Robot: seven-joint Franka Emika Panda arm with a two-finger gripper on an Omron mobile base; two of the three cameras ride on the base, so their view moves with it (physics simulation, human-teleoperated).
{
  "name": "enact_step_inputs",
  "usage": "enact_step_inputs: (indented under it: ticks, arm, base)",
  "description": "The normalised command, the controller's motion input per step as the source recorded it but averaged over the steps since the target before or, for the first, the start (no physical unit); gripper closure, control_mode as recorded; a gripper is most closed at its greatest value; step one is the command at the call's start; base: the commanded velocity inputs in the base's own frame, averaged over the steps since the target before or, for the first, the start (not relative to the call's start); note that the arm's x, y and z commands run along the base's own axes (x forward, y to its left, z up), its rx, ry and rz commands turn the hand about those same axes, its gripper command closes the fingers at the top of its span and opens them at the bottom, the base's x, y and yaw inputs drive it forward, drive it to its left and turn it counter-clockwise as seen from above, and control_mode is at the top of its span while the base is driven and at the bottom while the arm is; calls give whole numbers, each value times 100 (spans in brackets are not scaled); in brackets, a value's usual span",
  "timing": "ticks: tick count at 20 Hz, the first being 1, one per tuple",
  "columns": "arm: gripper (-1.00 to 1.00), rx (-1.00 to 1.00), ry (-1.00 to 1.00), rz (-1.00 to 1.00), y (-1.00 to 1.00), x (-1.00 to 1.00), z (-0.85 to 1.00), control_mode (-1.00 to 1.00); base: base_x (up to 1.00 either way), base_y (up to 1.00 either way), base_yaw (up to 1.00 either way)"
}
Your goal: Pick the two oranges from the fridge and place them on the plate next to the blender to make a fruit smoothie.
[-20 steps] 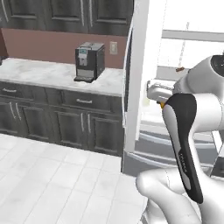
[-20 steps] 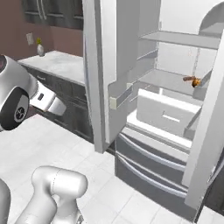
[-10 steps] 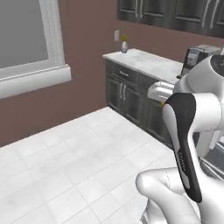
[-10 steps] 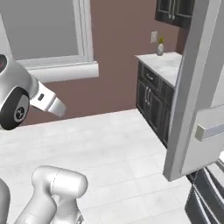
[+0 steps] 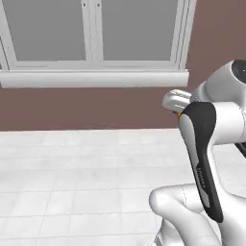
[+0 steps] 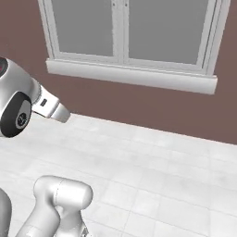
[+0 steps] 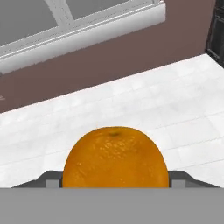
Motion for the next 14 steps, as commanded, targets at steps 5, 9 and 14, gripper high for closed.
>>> enact_step_inputs:
  ticks: [5,9,14]
  arm:
    - [100,0,0,0,0,0,0,100]
    - [100,0,0,0,0,0,0,100]
    - [100,0,0,0,0,0,0,100]
  base:
    - [-4,22,95]
    - [-1,28,94]
    - [0,36,86]
